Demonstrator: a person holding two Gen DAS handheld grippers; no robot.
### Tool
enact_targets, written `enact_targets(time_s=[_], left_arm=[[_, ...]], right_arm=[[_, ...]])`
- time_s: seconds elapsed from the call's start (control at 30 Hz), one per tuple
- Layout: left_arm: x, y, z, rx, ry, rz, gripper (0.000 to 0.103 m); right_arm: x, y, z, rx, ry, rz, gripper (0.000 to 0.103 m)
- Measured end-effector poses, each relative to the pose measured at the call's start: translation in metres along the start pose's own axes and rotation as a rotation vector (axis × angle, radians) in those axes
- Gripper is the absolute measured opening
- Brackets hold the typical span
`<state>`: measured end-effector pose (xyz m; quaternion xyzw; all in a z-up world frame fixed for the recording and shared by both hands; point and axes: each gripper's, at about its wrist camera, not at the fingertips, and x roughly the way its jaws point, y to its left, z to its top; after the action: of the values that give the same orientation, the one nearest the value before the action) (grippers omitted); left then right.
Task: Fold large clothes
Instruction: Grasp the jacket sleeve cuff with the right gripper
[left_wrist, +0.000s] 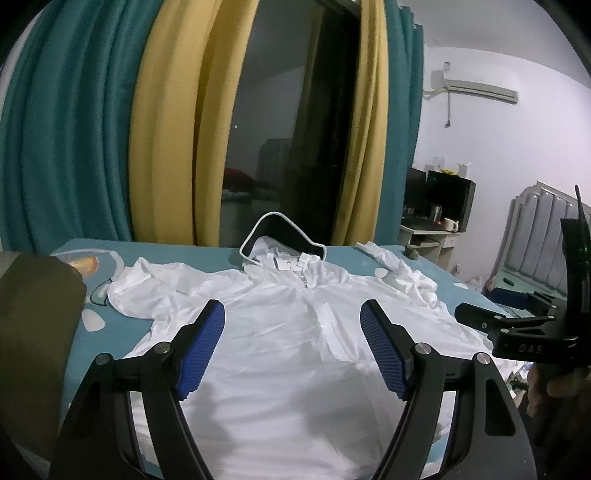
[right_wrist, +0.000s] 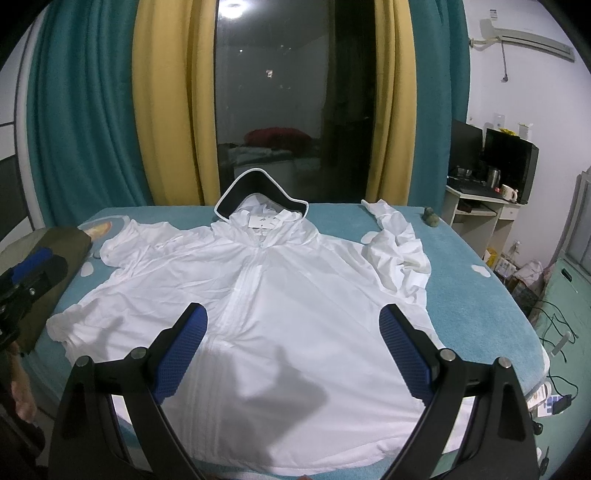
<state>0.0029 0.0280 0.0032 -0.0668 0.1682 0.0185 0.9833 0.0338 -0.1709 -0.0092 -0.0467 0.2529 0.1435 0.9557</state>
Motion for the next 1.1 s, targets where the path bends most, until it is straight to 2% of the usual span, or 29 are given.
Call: enact_targets(time_s=[0.3,0.5,0.67,0.8,0.9,1.07,1.1], left_arm=[[0.015,0.041,-0.004,-0.076,0.03,0.047,0.079],[0.036,0.087,-0.006,-0.112,0.085,0.104,0.079],[0.05,0.119,-0.006,-0.121,0.112,0.154,0.079],[0.067,0.149,-0.003,-0.129,0.14,0.194,0.079],[0.082,0.174,0.001,-0.164,0.155,0.238,0.079],[0.101,0.2,0.004,-0.184,0.186,0.26,0.079],[0.103,0.202,0.005,-0.188,0.19,0.261,0.079]], right_arm=[[0.035,0.009,0.018,-0.031,0.068,0.081,0.094],[0.075,0.033,0.041,-0.1,0.105,0.188,0.093],[0.129,0.057,0.063,-0.116,0.185,0.276,0.093],[0.171,0.087,0.078,-0.159,0.224,0.285,0.093],[0.209,0.108,0.086,-0.114,0.275,0.299,0.093],[0.261,0.147,0.101,-0.097,0.332,0.328,0.093],[0.273,0.156,0.104,-0.092,0.351,0.346,0.089]])
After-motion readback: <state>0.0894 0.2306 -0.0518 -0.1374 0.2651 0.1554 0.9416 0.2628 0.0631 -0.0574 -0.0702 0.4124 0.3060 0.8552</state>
